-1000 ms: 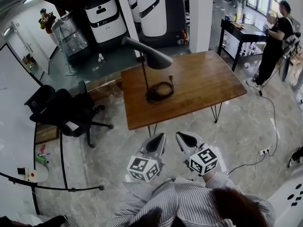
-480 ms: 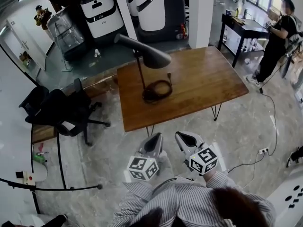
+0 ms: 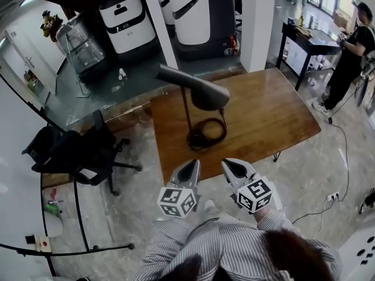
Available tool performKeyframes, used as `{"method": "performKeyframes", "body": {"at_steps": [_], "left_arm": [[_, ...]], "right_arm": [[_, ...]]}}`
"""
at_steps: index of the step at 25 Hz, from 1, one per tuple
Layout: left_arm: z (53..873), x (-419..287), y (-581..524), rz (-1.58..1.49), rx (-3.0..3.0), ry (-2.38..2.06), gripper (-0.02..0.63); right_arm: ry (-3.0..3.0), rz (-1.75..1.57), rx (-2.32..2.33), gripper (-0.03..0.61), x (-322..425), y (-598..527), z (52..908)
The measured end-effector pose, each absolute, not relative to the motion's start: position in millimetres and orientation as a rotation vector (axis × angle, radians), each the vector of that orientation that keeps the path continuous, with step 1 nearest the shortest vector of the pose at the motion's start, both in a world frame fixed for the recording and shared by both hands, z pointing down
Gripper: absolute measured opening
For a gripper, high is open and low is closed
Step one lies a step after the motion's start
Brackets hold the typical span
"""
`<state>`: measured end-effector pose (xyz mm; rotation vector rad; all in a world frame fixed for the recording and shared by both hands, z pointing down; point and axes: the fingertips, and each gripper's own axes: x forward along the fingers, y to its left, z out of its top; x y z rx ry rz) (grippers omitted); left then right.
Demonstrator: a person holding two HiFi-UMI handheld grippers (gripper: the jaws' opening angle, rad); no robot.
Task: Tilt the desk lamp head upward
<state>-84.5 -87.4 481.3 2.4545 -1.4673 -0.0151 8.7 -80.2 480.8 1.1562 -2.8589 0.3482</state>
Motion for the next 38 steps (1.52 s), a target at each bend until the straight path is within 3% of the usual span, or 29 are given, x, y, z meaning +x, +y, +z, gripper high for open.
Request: {"method": "performKeyframes", "body": {"at_steps": [10, 18, 22, 26, 32, 38], "left_arm": [[492.7, -113.1, -191.0, 0.061, 2.475, -1.411, 0.003], [510.7, -107.1, -232.4, 0.12, 2.471, -1.355, 0.006], [509.3, -114.7, -248.8, 0.129, 2.452, -1.406, 0.039], [511.3, -119.6, -263.3, 0.138, 2.434, -1.433, 0.069], [511.7, -117.7, -277.3, 0.147, 2.42, -1.459, 0.115], [514.4, -115.6, -286.3, 0.139, 2.4, -1.465, 0.123]], "right_arm": [[-2.789, 0.219, 1.241, 0.003, -18.0, -161.7, 474.0], [-2.589, -0.269, 1.274, 0.003, -16.3, -207.9, 454.8], [-2.452, -0.544, 1.238, 0.003, -16.0, -221.3, 441.5], [-2.295, -0.844, 1.17, 0.026, -19.8, -229.8, 439.0], [-2.007, -1.187, 1.072, 0.141, -20.4, -244.2, 449.4], [-1.825, -1.366, 1.048, 0.153, -21.2, -255.7, 455.0]]}}
